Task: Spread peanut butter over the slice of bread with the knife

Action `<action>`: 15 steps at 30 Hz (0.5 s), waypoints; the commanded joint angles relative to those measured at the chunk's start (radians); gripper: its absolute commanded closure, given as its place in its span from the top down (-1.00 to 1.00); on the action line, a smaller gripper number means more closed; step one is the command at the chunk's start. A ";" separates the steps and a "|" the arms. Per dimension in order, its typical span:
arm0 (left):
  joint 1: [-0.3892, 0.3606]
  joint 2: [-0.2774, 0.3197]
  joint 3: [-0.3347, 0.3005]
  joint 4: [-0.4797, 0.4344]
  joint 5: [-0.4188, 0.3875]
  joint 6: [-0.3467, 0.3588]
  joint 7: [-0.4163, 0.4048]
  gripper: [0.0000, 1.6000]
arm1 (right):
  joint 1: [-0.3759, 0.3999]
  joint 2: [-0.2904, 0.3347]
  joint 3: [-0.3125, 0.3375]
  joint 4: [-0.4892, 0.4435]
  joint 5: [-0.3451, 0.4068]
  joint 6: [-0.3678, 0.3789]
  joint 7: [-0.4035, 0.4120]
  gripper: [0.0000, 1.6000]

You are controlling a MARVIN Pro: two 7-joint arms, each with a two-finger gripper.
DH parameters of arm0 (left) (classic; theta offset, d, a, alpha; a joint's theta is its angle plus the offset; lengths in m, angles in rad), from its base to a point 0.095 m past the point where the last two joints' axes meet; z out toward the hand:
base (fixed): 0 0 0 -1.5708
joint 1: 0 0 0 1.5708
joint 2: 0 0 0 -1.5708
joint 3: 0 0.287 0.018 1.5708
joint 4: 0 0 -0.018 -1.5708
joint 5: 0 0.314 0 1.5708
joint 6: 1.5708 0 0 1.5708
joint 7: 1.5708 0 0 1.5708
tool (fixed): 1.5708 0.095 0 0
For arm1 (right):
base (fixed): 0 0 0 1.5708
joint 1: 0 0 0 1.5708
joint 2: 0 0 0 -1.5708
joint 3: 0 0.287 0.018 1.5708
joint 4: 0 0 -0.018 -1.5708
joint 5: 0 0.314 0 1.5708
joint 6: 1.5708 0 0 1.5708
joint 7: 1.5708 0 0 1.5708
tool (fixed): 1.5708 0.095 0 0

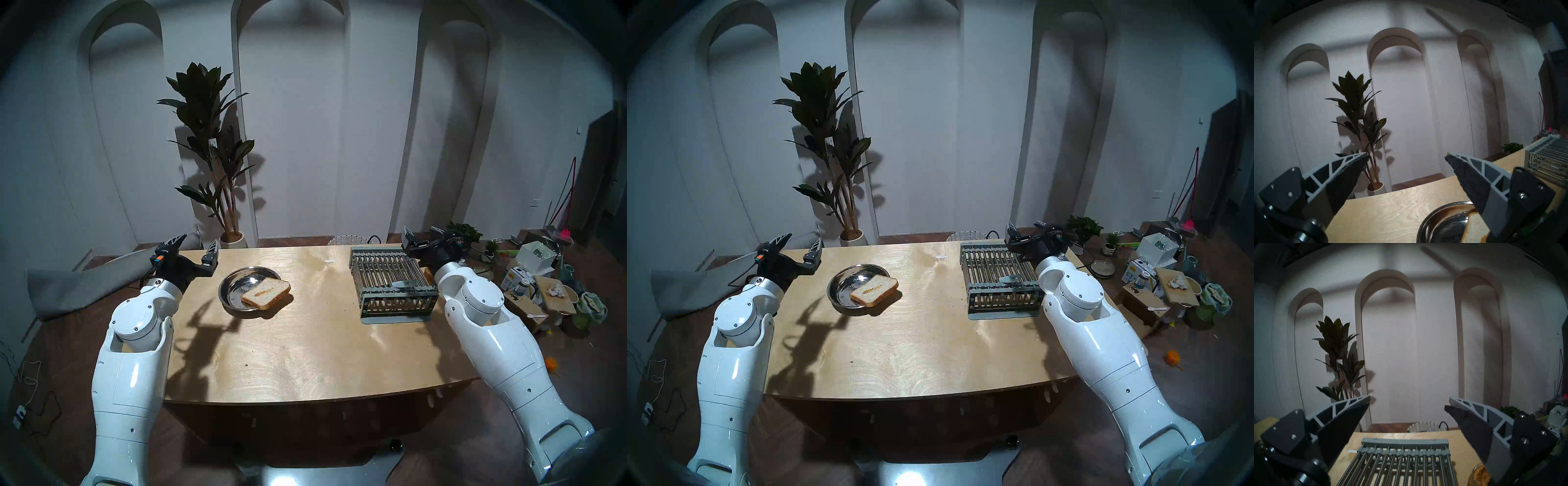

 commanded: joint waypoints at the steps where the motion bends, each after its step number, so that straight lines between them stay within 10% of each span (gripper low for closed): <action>1: -0.042 -0.018 -0.014 -0.007 -0.035 0.022 0.011 1.00 | 0.091 0.015 -0.014 -0.021 0.043 0.120 0.002 1.00; 15: -0.044 -0.017 -0.014 -0.009 -0.046 0.037 0.017 1.00 | 0.097 -0.016 0.003 -0.017 0.092 0.163 -0.017 1.00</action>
